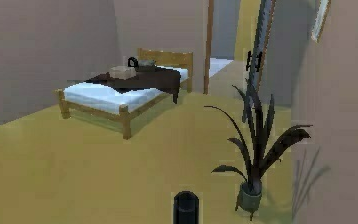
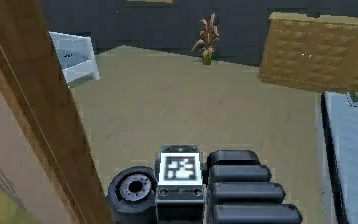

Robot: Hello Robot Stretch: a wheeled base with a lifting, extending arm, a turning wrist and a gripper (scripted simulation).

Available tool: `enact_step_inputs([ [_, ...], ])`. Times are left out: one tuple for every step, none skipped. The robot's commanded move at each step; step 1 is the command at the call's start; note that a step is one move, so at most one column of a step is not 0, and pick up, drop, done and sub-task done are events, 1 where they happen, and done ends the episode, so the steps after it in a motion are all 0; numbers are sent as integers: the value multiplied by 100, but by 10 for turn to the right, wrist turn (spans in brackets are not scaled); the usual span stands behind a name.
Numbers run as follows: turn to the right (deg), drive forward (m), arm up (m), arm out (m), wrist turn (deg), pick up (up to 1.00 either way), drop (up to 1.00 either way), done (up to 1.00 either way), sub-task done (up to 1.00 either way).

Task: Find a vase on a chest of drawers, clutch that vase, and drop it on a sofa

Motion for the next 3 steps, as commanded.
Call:
enact_step_inputs([
  [-150, 0, 0, 0, 0, 0, 0, 0, 0],
  [0, 100, 0, 0, 0, 0, 0, 0, 0],
  [-60, 0, 0, 0, 0, 0, 0, 0, 0],
])
